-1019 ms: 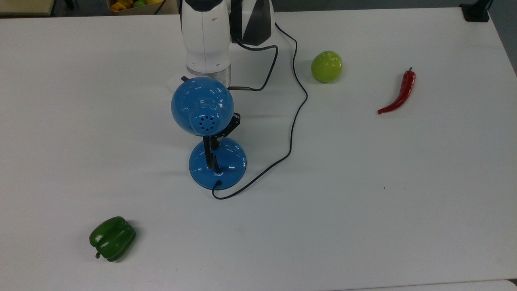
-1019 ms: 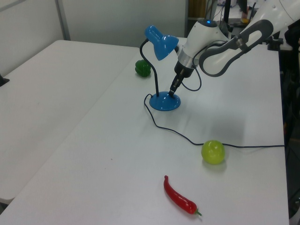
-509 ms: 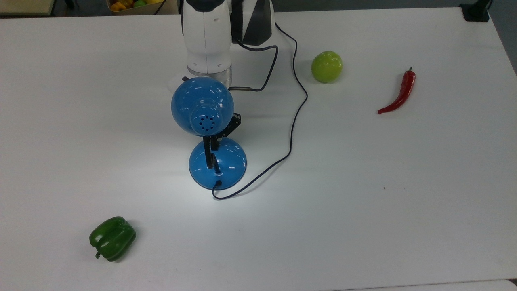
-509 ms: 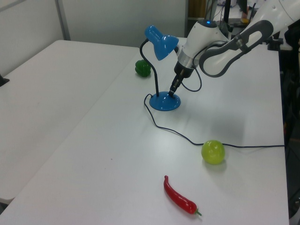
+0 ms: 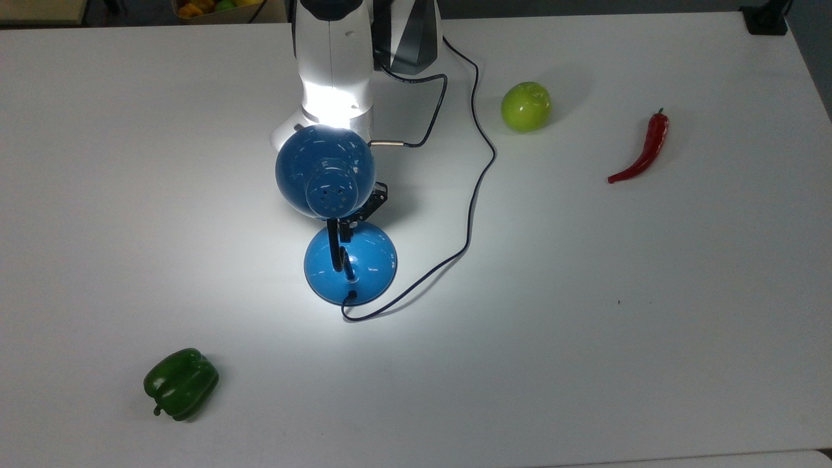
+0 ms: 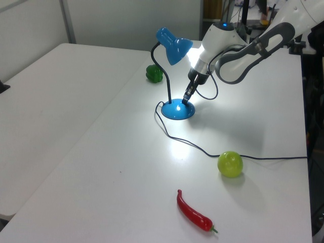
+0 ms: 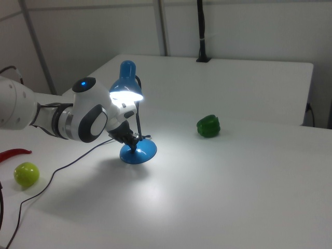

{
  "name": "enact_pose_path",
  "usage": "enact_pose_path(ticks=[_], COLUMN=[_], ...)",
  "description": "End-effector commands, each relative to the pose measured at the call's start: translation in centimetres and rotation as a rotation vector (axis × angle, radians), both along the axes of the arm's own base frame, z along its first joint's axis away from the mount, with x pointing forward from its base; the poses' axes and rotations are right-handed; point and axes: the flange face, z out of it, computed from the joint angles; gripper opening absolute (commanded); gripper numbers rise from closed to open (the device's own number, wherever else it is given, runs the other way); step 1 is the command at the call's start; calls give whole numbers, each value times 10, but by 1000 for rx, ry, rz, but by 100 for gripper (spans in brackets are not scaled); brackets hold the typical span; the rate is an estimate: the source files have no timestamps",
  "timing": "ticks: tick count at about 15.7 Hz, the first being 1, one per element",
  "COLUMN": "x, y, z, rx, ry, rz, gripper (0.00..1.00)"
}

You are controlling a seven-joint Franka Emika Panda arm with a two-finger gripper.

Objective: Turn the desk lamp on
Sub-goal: 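Lift the gripper up and away from the lit lamp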

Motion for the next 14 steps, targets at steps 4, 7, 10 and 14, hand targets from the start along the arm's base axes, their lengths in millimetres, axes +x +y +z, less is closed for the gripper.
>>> enact_pose_path(ticks=[4,7,10,14], x=[-18,-28,-39,-64], y=[-7,-10,-13,-16], z=[18,38,55,87], rx=[-9,-7,-7,-4], ry=[93,158,220,346], rz=[-2,-7,-11,-17], gripper=[0,0,0,3])
